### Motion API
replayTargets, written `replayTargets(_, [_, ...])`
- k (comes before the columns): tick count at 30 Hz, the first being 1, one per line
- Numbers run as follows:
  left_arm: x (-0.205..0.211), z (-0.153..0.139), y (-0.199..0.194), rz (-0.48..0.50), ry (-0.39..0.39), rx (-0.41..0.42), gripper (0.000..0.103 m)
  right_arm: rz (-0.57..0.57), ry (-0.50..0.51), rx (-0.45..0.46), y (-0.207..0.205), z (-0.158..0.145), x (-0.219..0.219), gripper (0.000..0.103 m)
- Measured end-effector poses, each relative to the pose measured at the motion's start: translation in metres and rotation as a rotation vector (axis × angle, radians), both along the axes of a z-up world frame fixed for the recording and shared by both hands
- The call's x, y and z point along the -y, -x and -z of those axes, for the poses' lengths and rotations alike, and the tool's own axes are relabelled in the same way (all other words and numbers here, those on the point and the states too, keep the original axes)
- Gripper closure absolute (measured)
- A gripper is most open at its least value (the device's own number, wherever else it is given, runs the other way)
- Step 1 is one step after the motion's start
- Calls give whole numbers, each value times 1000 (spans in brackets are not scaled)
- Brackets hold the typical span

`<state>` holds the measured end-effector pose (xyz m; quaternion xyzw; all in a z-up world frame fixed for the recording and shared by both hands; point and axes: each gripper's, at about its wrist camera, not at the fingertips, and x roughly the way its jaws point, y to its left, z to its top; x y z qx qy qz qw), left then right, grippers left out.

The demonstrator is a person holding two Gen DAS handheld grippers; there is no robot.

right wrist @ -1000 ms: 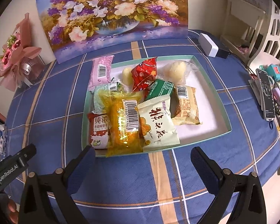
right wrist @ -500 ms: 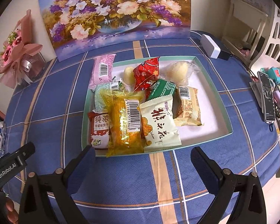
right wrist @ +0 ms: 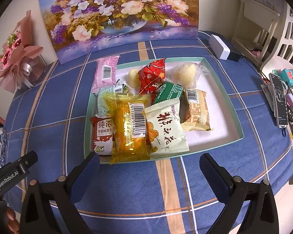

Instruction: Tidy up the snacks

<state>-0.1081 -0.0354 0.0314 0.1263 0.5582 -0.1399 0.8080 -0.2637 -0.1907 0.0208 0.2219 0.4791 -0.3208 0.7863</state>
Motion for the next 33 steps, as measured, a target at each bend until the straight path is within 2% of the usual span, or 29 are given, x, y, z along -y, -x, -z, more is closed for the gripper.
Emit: replayTargets(33, [0, 5, -1, 11, -17, 4, 10, 14, -22, -19, 0, 6, 2, 0])
